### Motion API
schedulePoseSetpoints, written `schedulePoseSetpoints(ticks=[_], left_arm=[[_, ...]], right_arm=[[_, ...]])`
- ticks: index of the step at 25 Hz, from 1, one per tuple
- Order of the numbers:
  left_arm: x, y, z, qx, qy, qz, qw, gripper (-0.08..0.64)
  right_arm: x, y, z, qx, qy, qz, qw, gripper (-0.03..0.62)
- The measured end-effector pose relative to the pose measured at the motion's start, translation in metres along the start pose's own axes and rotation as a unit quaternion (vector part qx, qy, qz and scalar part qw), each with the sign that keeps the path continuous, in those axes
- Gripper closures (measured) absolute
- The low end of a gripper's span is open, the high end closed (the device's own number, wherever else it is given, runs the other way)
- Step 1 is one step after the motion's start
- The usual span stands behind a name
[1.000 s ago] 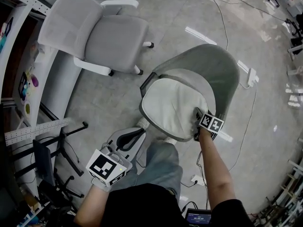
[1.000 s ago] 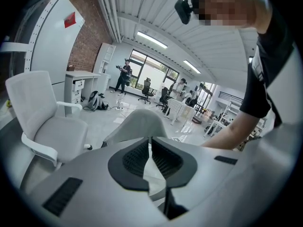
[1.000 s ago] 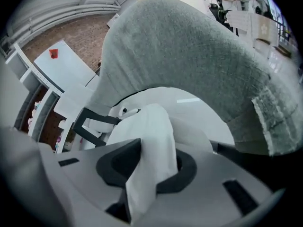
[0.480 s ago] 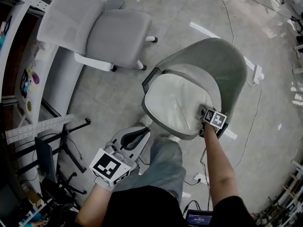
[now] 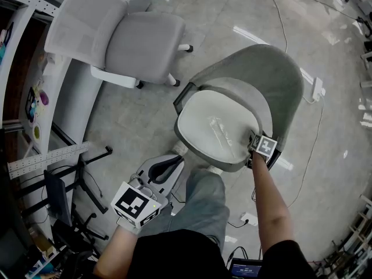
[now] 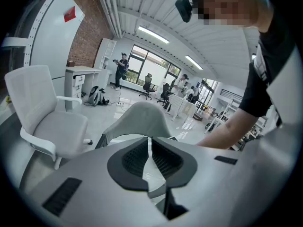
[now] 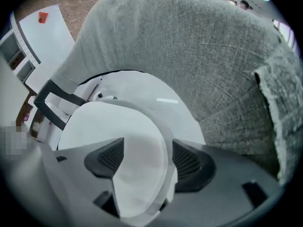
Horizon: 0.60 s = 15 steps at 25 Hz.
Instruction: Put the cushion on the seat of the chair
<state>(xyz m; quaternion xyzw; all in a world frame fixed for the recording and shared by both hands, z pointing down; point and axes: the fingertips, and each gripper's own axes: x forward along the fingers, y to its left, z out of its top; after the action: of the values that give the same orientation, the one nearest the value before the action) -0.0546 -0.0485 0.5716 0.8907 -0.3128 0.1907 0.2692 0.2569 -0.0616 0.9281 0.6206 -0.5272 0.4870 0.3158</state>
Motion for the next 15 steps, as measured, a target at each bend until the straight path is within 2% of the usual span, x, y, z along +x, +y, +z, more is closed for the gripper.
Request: schedulePoseSetpoints(ticks=[4, 9, 12, 15], left_arm=[[-0.001, 0.000, 0.003, 0.001, -0.001, -0.005, 1.0000, 0.545], [-0.003, 0.001, 0.011, 0.008, -0.003, -0.016, 0.9998, 0.545], [-0.007, 0.001, 0.020, 0.012, -0.006, -0.026, 0.9996, 0.545], [-0.009, 0.001, 0.033, 0.021, -0.008, -0.038, 0.9990, 0.545]], right_arm=[[-0.006, 0.003, 0.001, -0.003, -0.003, 0.000, 1.000, 0.284], [-0.025, 0.027, 0.012, 0.001, -0.015, 0.036, 0.999, 0.284], [-0.048, 0.055, 0.025, -0.012, -0.027, 0.075, 0.997, 0.285], [-0.073, 0.083, 0.036, -0.006, -0.039, 0.120, 0.992, 0.300]])
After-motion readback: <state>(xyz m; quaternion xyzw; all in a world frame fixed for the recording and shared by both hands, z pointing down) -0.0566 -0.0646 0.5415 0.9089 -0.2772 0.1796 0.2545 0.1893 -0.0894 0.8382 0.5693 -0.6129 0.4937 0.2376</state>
